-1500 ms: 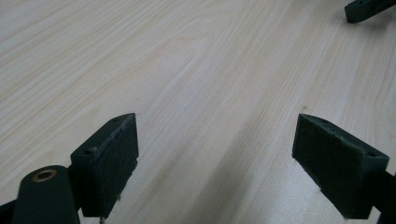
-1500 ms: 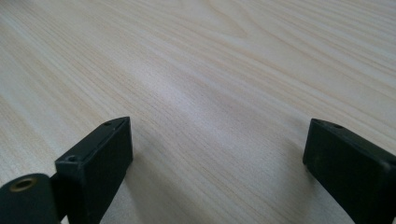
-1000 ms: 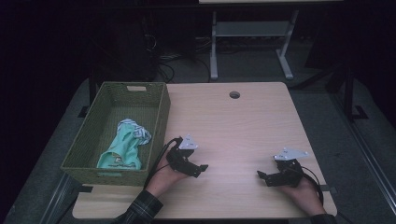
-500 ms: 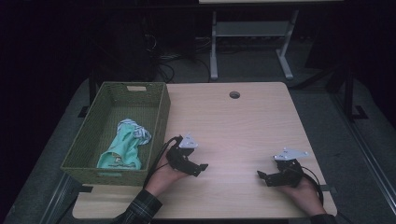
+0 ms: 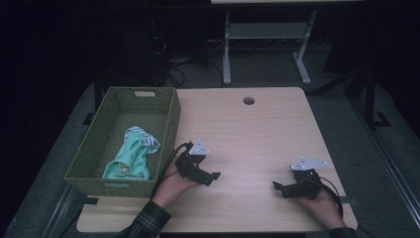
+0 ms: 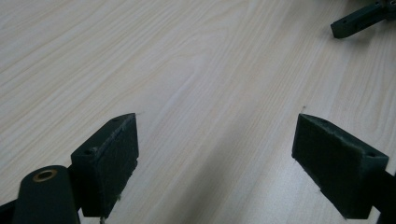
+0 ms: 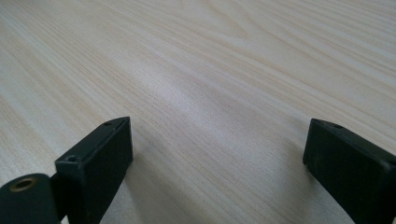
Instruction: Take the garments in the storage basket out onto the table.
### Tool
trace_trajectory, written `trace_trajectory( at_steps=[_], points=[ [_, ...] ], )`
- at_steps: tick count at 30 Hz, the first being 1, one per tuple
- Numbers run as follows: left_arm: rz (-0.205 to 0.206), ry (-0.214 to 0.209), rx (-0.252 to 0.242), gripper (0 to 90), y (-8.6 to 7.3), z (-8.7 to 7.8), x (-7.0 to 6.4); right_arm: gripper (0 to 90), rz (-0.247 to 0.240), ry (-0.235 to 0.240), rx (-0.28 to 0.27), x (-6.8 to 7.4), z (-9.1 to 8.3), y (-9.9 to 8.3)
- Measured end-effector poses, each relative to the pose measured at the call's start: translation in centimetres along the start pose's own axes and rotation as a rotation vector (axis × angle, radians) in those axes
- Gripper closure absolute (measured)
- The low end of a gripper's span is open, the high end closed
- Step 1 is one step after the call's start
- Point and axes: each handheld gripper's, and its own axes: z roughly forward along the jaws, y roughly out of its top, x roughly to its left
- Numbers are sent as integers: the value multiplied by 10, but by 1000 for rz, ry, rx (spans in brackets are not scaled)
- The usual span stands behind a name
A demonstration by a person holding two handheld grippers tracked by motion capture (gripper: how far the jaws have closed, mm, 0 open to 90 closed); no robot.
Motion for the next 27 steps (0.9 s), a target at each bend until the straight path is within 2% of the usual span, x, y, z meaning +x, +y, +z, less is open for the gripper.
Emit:
trace_trajectory(
  at_steps=[20,27],
  points=[
    [18,-1,3,141,10,-11,-1,77,1,-1,-2,0,0,0],
    [15,-6,-11,142,14,-16,-2,77,1,-1,-2,0,0,0]
  ],
)
